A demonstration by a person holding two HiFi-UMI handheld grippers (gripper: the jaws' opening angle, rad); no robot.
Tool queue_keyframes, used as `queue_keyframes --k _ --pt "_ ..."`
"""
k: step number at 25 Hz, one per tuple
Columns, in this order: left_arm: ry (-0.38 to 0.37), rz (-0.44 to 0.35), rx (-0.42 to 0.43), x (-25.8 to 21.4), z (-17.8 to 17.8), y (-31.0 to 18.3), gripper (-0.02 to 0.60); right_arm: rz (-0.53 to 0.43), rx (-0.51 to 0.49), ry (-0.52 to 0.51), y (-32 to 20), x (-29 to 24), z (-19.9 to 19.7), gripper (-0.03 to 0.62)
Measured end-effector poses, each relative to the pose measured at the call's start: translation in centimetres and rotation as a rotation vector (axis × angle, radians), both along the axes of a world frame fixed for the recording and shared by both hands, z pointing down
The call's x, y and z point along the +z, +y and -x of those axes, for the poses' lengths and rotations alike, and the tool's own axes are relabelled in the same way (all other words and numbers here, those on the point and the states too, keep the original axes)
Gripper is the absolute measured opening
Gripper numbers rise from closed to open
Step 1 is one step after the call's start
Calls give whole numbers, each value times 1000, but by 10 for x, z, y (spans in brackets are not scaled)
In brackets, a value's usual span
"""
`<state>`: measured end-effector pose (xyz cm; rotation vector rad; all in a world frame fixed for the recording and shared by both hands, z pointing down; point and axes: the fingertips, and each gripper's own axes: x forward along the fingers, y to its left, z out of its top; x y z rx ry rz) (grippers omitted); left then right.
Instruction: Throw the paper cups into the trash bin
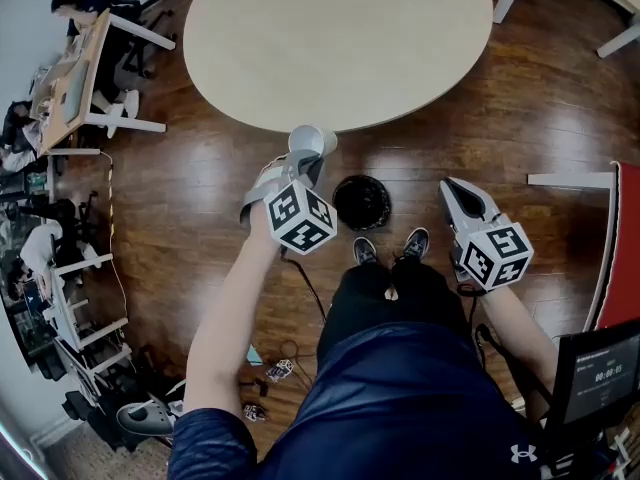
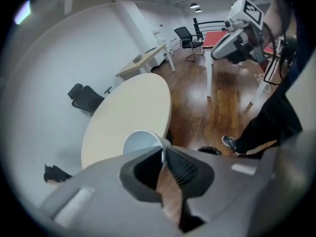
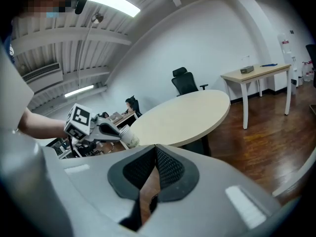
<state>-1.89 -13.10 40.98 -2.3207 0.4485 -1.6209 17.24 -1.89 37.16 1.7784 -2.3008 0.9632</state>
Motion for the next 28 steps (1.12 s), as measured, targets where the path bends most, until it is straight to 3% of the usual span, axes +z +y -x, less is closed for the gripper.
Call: queue_keyframes --k 7,14,19,24,28 --pt "-7 58 -3 122 47 94 34 90 -42 43 23 46 34 11" --pt "-86 33 64 266 58 132 34 195 -99 13 44 147 51 11" --pt "-136 44 49 381 57 136 34 232 -193 -38 51 253 66 11" --pt "-151 46 112 425 31 134 34 212 -261 -39 41 279 62 11" --pt "-196 54 108 492 26 124 34 208 -262 -92 18 328 55 11"
